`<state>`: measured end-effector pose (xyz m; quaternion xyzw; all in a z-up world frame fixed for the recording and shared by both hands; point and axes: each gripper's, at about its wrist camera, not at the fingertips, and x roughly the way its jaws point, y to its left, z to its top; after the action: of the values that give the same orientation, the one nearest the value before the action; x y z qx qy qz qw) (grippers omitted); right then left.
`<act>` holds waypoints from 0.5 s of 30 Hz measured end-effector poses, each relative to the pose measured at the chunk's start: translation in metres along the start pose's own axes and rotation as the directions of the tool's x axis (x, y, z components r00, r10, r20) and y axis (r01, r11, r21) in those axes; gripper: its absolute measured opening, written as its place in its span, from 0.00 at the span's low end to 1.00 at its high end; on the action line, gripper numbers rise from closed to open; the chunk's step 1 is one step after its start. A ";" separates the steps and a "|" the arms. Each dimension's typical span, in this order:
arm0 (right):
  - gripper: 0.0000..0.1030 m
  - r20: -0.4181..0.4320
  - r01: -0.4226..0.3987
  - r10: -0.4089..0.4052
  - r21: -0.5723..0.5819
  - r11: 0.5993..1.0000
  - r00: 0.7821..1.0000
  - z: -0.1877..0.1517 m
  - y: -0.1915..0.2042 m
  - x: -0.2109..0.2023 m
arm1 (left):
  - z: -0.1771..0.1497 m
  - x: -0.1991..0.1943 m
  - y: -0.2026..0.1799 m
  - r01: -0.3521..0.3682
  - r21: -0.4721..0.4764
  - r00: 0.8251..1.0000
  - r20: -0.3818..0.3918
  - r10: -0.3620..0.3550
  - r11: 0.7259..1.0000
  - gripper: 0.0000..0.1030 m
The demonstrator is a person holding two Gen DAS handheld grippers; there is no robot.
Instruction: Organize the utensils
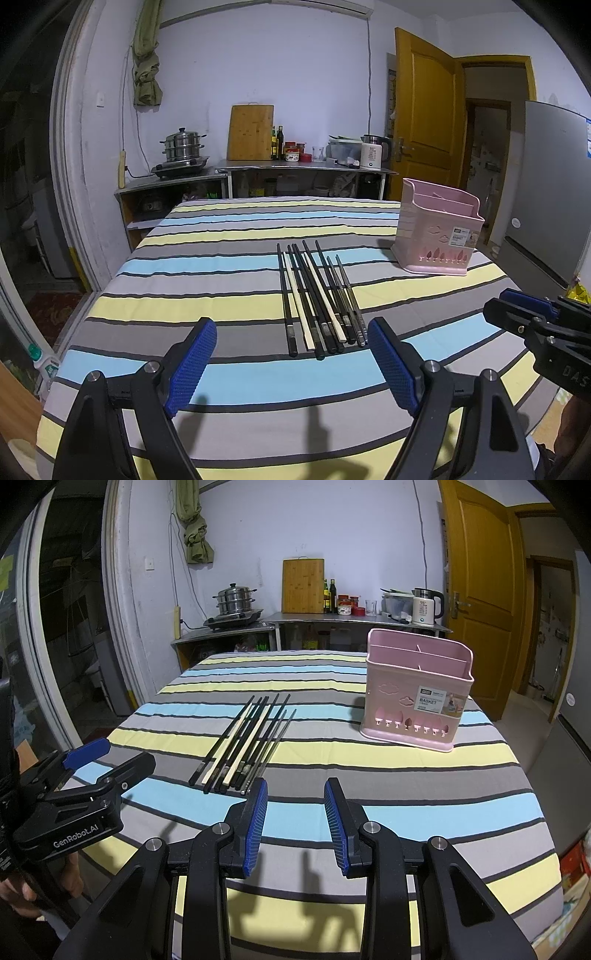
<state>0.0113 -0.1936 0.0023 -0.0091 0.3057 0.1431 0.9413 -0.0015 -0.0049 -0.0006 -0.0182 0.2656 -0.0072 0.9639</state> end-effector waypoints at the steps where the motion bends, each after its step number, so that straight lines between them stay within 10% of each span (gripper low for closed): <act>1: 0.32 0.000 0.000 0.000 0.000 1.000 1.000 0.000 0.000 0.000 | 0.000 0.000 0.000 0.001 0.000 1.000 -0.001 -0.001 1.000 0.81; 15: 0.32 0.001 0.001 -0.001 -0.003 1.000 1.000 0.000 0.000 0.000 | -0.001 -0.001 -0.003 0.006 0.000 1.000 -0.001 -0.006 1.000 0.81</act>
<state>0.0112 -0.1933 0.0025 -0.0105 0.3051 0.1429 0.9415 -0.0029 -0.0078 -0.0014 -0.0190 0.2659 -0.0103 0.9638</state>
